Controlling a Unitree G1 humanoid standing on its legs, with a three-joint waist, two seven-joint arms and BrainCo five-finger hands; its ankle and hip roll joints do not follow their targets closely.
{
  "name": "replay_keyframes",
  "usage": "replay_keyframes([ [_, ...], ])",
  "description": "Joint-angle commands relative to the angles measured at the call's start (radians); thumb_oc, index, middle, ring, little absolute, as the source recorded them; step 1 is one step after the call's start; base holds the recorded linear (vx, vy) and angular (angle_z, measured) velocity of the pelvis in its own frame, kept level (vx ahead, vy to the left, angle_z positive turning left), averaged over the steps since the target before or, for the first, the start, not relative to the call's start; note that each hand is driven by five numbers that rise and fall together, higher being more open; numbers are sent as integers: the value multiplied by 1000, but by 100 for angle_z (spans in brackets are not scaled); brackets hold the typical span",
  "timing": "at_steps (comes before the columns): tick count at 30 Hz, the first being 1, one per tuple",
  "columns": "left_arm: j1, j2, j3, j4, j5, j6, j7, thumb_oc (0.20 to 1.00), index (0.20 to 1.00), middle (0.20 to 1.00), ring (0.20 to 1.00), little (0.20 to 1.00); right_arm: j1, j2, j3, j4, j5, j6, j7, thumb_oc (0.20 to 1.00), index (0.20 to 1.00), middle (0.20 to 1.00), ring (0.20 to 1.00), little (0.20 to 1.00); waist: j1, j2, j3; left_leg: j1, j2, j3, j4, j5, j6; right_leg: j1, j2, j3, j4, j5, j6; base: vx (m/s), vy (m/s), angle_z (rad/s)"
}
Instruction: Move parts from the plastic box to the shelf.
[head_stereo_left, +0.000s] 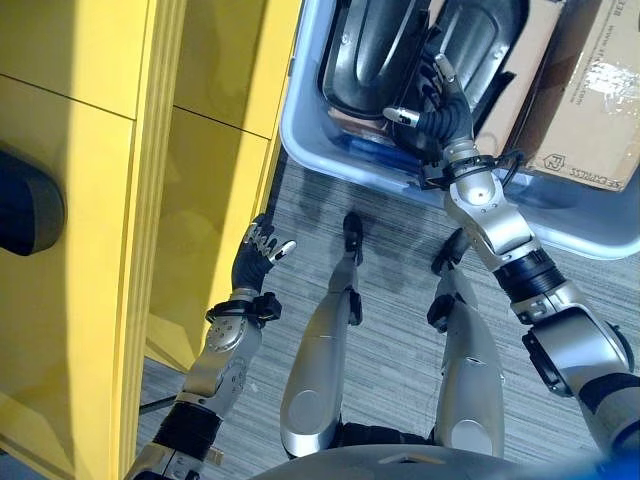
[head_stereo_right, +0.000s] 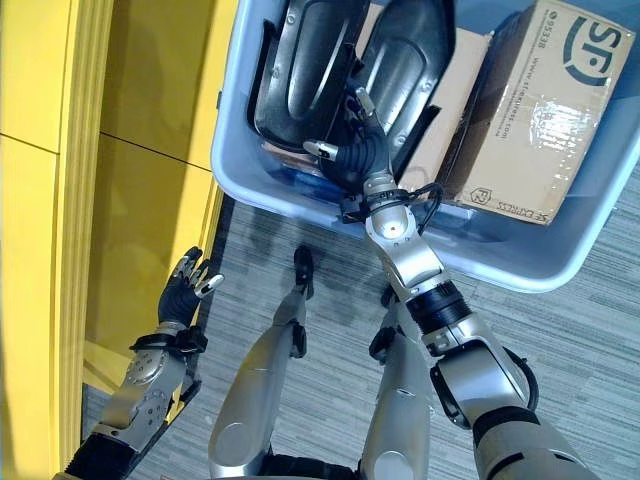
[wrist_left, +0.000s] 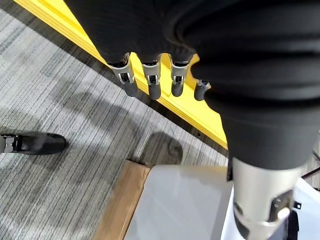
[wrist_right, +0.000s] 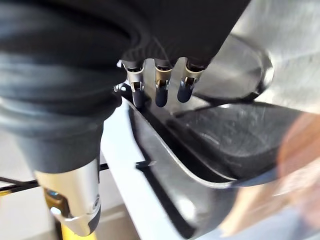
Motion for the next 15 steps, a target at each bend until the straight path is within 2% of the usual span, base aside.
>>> replay_keyframes([
  [1, 55, 63, 8, -66, 33, -14, 4, 1000, 1000, 1000, 1000, 1000, -45, 26, -6, -132, -60, -104, 6, 1000, 1000, 1000, 1000, 1000, 20, -70, -13, 14, 35, -22, 76, -91, -63, 33, -56, 106, -5, -46, 133, 0, 0, 0],
  [6, 64, 65, 26, -86, 61, -9, 26, 1000, 1000, 1000, 1000, 1000, -10, 4, -44, -384, -161, -137, -13, 1000, 1000, 1000, 1000, 1000, -4, -85, -13, 20, 38, -15, 76, -95, -63, 34, -52, 112, -8, -44, 136, 0, 0, 0],
  [9, 73, 66, 29, -100, 68, -7, 30, 1000, 1000, 1000, 1000, 1000, 8, -2, -47, -431, -187, -138, -13, 1000, 1000, 1000, 1000, 1000, -10, -90, -13, 22, 38, -14, 77, -96, -63, 37, -51, 114, -9, -44, 137, -26, 3, -1],
  [10, 82, 70, 32, -110, 81, -5, 33, 1000, 1000, 1000, 1000, 1000, 17, -12, -54, -482, -241, -137, -26, 1000, 1000, 1000, 1000, 1000, -19, -93, -13, 5, 36, -6, 78, -73, -56, 22, -53, 108, -14, -23, 127, -78, 10, -6],
  [13, 94, 74, 35, -124, 93, -8, 39, 1000, 1000, 1000, 1000, 1000, 39, -19, -57, -543, -289, -139, -35, 1000, 1000, 1000, 1000, 1000, -28, -97, -13, 23, 40, -12, 78, -95, -63, 35, -47, 123, -10, -44, 136, 19, 0, -2],
  [15, 103, 74, 37, -131, 101, -12, 45, 1000, 1000, 1000, 1000, 1000, 58, -25, -60, -560, -334, -137, -53, 1000, 1000, 1000, 1000, 1000, -36, -100, -13, 7, 39, -4, 81, -75, -56, 19, -49, 117, -11, -25, 127, -71, -3, -5],
])
